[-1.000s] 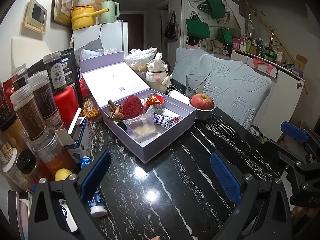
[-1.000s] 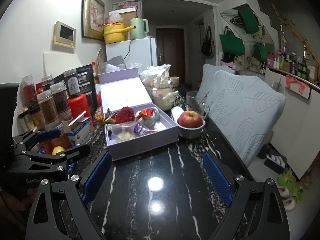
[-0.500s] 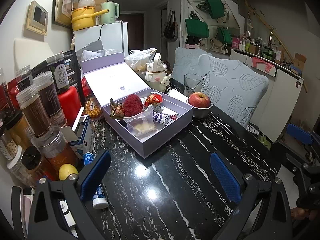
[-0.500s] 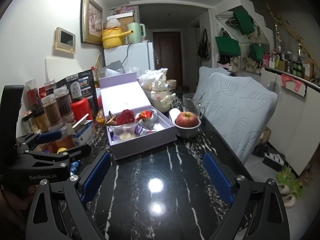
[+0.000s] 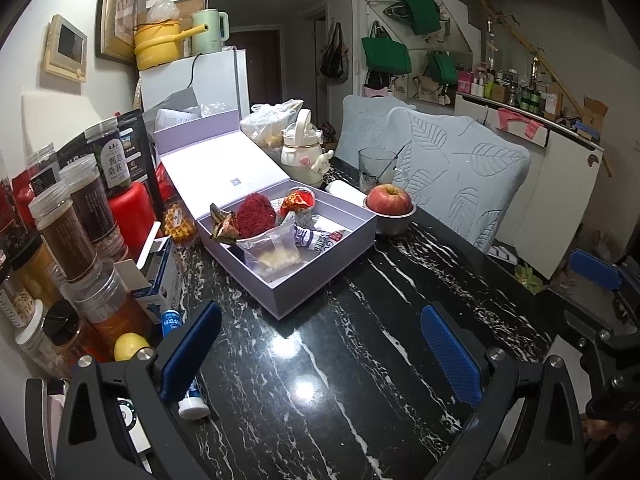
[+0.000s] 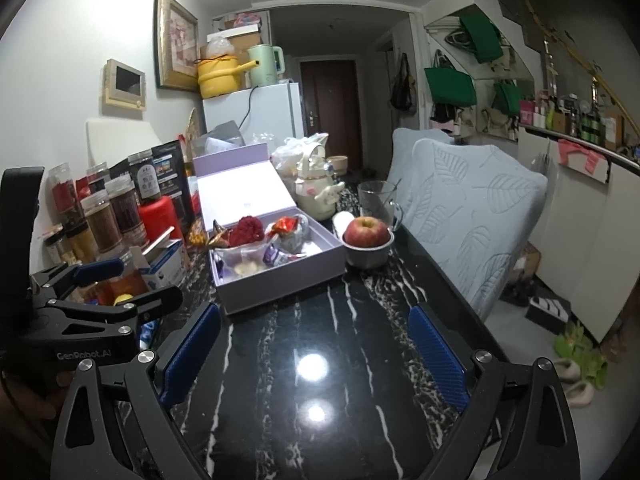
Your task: Organize soft objects
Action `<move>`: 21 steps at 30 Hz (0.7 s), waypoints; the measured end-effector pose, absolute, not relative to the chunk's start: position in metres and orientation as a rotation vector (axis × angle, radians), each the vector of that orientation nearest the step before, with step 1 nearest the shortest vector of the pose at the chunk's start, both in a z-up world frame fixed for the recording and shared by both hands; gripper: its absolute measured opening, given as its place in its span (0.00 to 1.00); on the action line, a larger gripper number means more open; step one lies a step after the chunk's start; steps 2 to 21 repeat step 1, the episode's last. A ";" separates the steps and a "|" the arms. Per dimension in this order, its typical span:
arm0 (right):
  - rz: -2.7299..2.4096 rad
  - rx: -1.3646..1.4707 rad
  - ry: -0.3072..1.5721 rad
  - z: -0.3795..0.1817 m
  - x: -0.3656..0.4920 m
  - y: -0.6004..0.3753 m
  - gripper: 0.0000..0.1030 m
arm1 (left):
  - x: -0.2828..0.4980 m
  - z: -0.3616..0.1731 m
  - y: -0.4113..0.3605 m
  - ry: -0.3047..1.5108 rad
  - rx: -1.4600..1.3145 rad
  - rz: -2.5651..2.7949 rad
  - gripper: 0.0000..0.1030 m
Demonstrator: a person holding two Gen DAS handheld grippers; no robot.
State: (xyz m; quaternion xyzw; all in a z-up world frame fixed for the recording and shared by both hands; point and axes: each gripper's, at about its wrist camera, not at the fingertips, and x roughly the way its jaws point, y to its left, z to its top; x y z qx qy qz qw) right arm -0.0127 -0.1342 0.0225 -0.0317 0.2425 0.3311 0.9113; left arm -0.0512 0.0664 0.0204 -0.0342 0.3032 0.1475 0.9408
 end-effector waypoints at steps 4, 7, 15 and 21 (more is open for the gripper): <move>0.682 -0.066 0.507 0.021 -0.011 -0.134 0.94 | -0.050 0.019 0.066 0.619 -0.065 0.305 0.99; 0.682 -0.066 0.507 0.021 -0.011 -0.134 0.94 | -0.050 0.019 0.066 0.619 -0.065 0.305 0.99; 0.682 -0.066 0.507 0.021 -0.011 -0.134 0.94 | -0.050 0.019 0.066 0.619 -0.065 0.305 0.99; 0.682 -0.066 0.507 0.021 -0.011 -0.134 0.94 | -0.050 0.019 0.066 0.619 -0.065 0.305 0.99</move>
